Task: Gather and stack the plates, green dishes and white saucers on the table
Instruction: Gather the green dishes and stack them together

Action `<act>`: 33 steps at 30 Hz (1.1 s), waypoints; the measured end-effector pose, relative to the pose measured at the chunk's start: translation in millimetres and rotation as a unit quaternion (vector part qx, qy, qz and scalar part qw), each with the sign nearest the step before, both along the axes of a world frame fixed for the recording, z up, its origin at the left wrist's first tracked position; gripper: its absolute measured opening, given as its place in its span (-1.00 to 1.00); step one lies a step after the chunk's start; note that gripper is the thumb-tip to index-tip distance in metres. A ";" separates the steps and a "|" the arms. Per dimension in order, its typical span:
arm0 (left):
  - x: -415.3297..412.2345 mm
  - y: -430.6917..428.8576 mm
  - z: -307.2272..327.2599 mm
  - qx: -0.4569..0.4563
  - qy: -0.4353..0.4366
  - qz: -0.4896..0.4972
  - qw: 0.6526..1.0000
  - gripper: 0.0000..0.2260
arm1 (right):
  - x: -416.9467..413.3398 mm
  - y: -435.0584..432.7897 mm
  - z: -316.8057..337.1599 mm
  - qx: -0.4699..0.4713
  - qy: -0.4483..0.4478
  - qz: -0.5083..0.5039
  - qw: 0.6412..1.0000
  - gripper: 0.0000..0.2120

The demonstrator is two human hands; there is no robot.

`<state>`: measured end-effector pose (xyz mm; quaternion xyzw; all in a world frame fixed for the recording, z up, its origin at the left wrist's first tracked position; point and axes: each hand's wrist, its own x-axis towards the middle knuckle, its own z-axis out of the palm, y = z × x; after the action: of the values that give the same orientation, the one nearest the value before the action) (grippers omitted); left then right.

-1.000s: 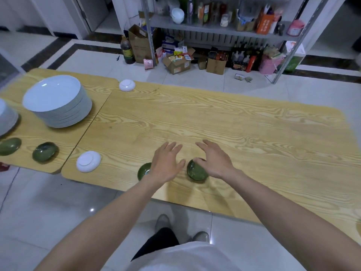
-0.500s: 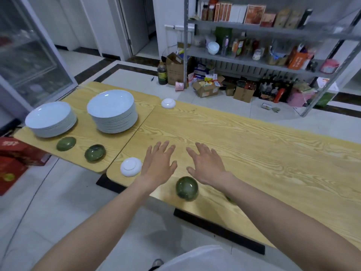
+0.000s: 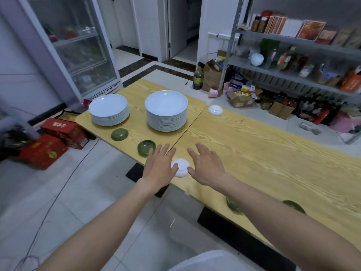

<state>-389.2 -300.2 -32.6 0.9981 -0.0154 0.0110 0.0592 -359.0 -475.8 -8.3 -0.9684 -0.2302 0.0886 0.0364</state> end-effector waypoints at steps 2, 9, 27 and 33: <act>-4.4 20.2 -0.7 -0.009 0.001 0.021 1.000 -0.47 | 1.2 21.3 -1.6 -0.005 0.002 0.019 1.000 -0.35; -11.4 82.9 -3.9 -0.012 0.003 0.097 0.995 -0.46 | 23.7 93.5 -8.4 -0.009 0.009 0.092 0.996 -0.33; 90.2 207.7 -25.8 0.019 0.057 0.170 0.984 -0.47 | 162.1 251.1 -44.6 0.008 0.015 0.196 0.980 -0.34; 113.8 229.0 -41.3 -0.005 0.073 0.190 0.979 -0.46 | 185.7 274.9 -59.6 -0.011 0.039 0.208 0.977 -0.32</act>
<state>-275.4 -71.2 -73.9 0.9806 0.1792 -0.0505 0.0618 -173.3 -201.0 -67.8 -0.8956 -0.4238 0.1344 0.0153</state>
